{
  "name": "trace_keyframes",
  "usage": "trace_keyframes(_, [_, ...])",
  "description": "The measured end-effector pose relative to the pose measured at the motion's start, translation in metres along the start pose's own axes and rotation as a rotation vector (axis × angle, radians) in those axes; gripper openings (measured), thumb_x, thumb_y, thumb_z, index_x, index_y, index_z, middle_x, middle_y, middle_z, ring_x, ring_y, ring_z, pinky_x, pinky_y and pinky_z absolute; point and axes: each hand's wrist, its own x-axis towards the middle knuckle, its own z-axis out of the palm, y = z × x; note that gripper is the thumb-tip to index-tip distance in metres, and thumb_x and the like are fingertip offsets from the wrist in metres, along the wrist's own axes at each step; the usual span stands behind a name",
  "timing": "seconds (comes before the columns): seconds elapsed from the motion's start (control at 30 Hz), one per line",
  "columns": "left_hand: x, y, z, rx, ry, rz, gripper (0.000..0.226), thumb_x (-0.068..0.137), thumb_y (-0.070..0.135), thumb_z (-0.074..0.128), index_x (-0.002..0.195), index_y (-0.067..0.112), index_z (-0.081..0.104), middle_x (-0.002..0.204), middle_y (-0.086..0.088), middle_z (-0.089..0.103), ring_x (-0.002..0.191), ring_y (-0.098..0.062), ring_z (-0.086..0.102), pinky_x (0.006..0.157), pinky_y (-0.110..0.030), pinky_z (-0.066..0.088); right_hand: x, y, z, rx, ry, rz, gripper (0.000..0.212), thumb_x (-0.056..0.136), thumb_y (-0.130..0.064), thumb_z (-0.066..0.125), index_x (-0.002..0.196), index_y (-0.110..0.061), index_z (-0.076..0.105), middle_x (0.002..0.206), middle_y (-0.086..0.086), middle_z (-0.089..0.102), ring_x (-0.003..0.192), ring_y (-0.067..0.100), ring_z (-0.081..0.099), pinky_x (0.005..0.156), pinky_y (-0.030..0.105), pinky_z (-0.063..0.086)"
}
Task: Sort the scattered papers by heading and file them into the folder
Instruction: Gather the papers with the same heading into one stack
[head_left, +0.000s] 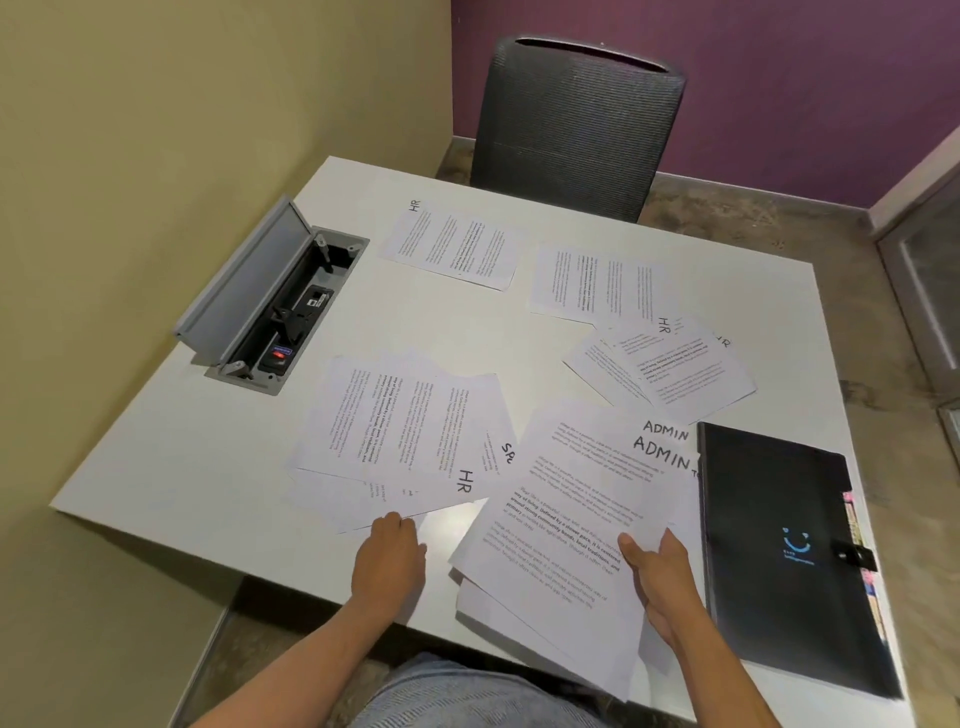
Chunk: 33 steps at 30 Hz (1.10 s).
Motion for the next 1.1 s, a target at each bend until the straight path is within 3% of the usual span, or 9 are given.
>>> trace_keyframes(0.17, [0.003,0.003,0.005,0.015,-0.024,-0.046,0.019,0.069,0.005,0.079,0.077,0.011,0.063,0.078,-0.005,0.06,0.069,-0.018,0.057,0.05,-0.022,0.039,0.0,-0.003,-0.004,0.013,0.022,0.002,0.036,0.098,-0.005,0.055,0.128,-0.025,0.052,0.113,-0.005,0.067,0.102,0.017,0.064,0.082,0.034,0.054])
trace_keyframes(0.3, [0.007,0.006,0.0,0.015,-0.03,-0.054,0.014,0.082,0.011,0.068,0.092,0.016,0.061,0.093,-0.001,0.06,0.082,-0.013,0.056,0.061,-0.02,0.043,0.001,0.001,-0.009,0.007,0.031,-0.004,0.037,0.098,-0.005,0.056,0.129,-0.025,0.053,0.115,-0.004,0.067,0.104,0.019,0.064,0.085,0.038,0.054])
trace_keyframes(0.43, [0.013,0.0,0.007,0.068,-0.028,-0.011,0.04,0.045,0.0,0.089,0.067,0.014,0.059,0.064,-0.002,0.055,0.054,-0.014,0.051,0.041,-0.019,0.031,0.003,0.004,-0.014,0.011,0.032,-0.006,0.038,0.097,-0.005,0.056,0.129,-0.025,0.052,0.116,-0.004,0.068,0.105,0.02,0.064,0.087,0.038,0.054])
trace_keyframes(0.57, [0.015,-0.001,0.007,0.093,-0.022,0.0,0.05,0.036,-0.001,0.093,0.071,0.012,0.06,0.061,-0.003,0.054,0.049,-0.014,0.049,0.038,-0.019,0.031,0.004,0.006,-0.017,0.008,0.036,-0.01,0.039,0.097,-0.005,0.057,0.129,-0.027,0.051,0.112,-0.007,0.067,0.106,0.021,0.064,0.089,0.039,0.053])
trace_keyframes(0.7, [0.02,0.001,0.001,0.15,0.001,0.028,0.047,0.041,-0.004,0.09,0.076,0.01,0.061,0.061,-0.006,0.053,0.046,-0.017,0.048,0.039,-0.019,0.024,0.007,0.009,-0.021,-0.007,0.047,0.008,0.039,0.097,-0.006,0.057,0.132,-0.023,0.053,0.119,-0.003,0.067,0.11,0.024,0.064,0.097,0.051,0.051])
trace_keyframes(0.8, [0.024,0.002,-0.002,0.201,-0.018,0.038,0.031,0.059,0.003,0.081,0.079,0.013,0.06,0.066,-0.003,0.054,0.05,-0.017,0.049,0.041,-0.021,0.023,0.009,0.01,-0.026,-0.006,0.062,0.011,0.044,0.097,-0.006,0.057,0.138,-0.02,0.051,0.125,-0.001,0.066,0.115,0.025,0.062,0.102,0.054,0.047])
trace_keyframes(0.87, [0.029,0.0,-0.003,0.223,0.004,0.039,0.019,0.07,0.012,0.075,0.079,0.016,0.059,0.066,0.0,0.054,0.051,-0.016,0.05,0.04,-0.023,0.026,0.01,0.009,-0.029,-0.011,0.074,0.007,0.045,0.097,-0.006,0.058,0.139,-0.022,0.051,0.127,-0.002,0.066,0.116,0.025,0.062,0.102,0.055,0.047])
trace_keyframes(1.0, [0.033,-0.003,-0.007,0.175,0.041,0.089,0.02,0.07,0.021,0.078,0.073,0.016,0.059,0.058,0.003,0.051,0.043,-0.015,0.046,0.038,-0.022,0.033,0.014,0.007,-0.034,-0.008,0.115,0.014,0.045,0.097,-0.006,0.058,0.139,-0.021,0.051,0.128,0.0,0.065,0.117,0.027,0.061,0.103,0.057,0.046])
trace_keyframes(1.1, [0.031,0.006,-0.025,0.094,0.077,0.107,0.012,0.077,0.025,0.072,0.076,0.02,0.06,0.061,0.006,0.054,0.048,-0.013,0.048,0.04,-0.025,0.041,0.018,0.008,-0.035,0.006,0.142,0.025,0.044,0.097,-0.004,0.057,0.138,-0.019,0.051,0.128,0.002,0.065,0.116,0.028,0.061,0.102,0.057,0.046])
